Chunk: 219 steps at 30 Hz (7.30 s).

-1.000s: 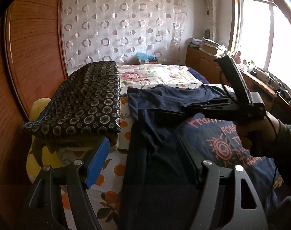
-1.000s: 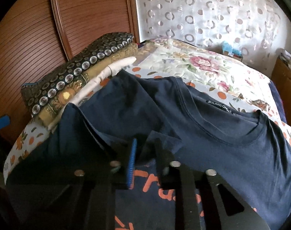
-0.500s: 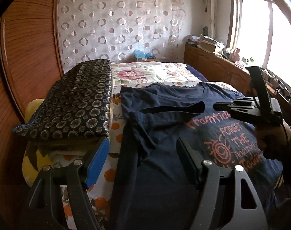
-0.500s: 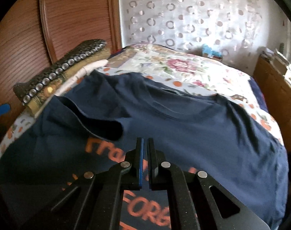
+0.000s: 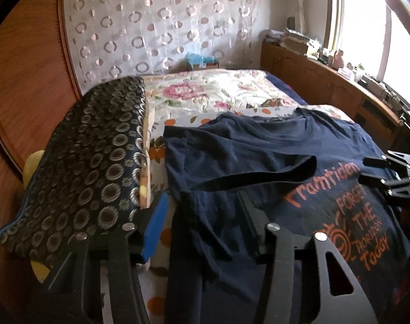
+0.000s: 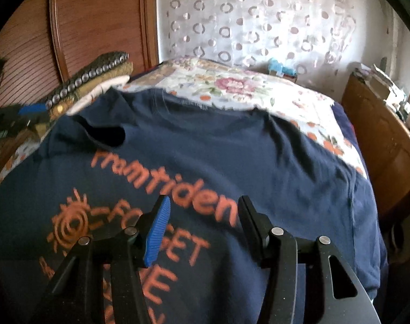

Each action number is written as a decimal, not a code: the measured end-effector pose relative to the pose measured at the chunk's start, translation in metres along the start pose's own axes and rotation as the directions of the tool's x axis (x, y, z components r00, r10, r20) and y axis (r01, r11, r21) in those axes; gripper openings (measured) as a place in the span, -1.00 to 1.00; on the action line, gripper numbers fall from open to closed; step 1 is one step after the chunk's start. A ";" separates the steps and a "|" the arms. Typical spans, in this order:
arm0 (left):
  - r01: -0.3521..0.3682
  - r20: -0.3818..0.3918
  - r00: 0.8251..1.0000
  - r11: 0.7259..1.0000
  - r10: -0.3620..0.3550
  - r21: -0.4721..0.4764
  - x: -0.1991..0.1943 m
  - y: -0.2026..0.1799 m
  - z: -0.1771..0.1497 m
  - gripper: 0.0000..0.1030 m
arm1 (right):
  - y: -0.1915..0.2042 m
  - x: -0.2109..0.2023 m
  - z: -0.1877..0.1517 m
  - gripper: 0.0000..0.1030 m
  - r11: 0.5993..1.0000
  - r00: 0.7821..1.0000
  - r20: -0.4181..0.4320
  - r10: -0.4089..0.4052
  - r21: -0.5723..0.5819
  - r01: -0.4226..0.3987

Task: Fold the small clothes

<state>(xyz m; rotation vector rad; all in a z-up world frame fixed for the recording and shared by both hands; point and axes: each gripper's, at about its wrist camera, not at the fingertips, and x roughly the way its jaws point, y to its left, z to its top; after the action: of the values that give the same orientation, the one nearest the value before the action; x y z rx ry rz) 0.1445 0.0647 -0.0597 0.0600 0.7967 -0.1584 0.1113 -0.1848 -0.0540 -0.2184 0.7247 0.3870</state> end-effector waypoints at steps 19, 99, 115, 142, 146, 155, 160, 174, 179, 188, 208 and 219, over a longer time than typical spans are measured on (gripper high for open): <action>0.090 -0.006 0.996 0.995 -0.089 0.039 -0.017 -0.024 -0.021 -0.90 | -0.025 0.000 -0.014 0.05 0.999 0.998 -0.046 0.034 0.011 -0.033; 0.142 0.039 0.989 0.988 -0.145 0.061 -0.046 -0.125 -0.065 0.48 | -0.107 -0.096 -0.070 -0.90 0.995 0.995 0.083 -0.048 0.091 0.040; 0.127 -0.088 0.989 0.982 -0.115 0.143 -0.010 -0.139 -0.058 0.48 | -0.106 -0.107 -0.079 -0.15 0.994 0.992 0.118 -0.038 0.104 0.026; 0.135 -0.125 0.986 0.975 -0.114 0.178 -0.002 -0.143 -0.055 0.64 | -0.176 -0.057 -0.092 -0.93 0.950 0.981 -0.062 -0.183 0.244 0.193; 0.135 -0.125 0.986 0.975 -0.113 0.178 -0.002 -0.143 -0.055 0.64 | -0.165 -0.065 -0.082 -0.96 0.965 0.989 -0.016 -0.144 0.217 0.144; 0.136 -0.125 0.986 0.975 -0.114 0.177 -0.002 -0.143 -0.056 0.64 | -0.104 -0.071 -0.021 -0.96 0.994 0.993 0.112 0.027 0.104 -0.039; 0.135 -0.125 0.986 0.975 -0.114 0.177 -0.002 -0.143 -0.056 0.64 | -0.081 -0.050 0.012 -0.96 0.987 0.984 0.125 0.126 0.082 -0.137; 0.136 -0.125 0.985 0.975 -0.115 0.176 -0.002 -0.143 -0.056 0.65 | -0.098 -0.037 -0.013 -0.40 0.996 0.993 0.117 0.011 0.085 -0.021; 0.137 -0.125 0.985 0.975 -0.115 0.176 -0.002 -0.143 -0.056 0.65 | -0.102 -0.031 -0.052 -0.40 0.996 0.998 0.057 -0.023 0.088 0.018; 0.137 -0.125 0.985 0.975 -0.116 0.176 -0.002 -0.143 -0.056 0.65 | -0.079 -0.015 -0.067 -0.40 0.994 0.996 -0.010 0.086 0.072 -0.085; 0.145 -0.115 0.985 0.972 -0.125 0.183 -0.008 -0.136 -0.054 0.65 | -0.073 -0.008 -0.062 0.21 0.999 0.999 -0.022 0.045 0.005 -0.045; 0.059 0.029 0.998 0.993 -0.062 0.102 -0.044 -0.072 -0.004 0.65 | -0.107 0.053 -0.023 0.21 0.999 0.997 -0.059 -0.049 -0.013 0.049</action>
<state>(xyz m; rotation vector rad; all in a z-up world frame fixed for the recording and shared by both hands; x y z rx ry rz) 0.1001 -0.0003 -0.0306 0.1291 0.7584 -0.2563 0.1783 -0.2756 -0.1007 -0.2589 0.7740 0.3391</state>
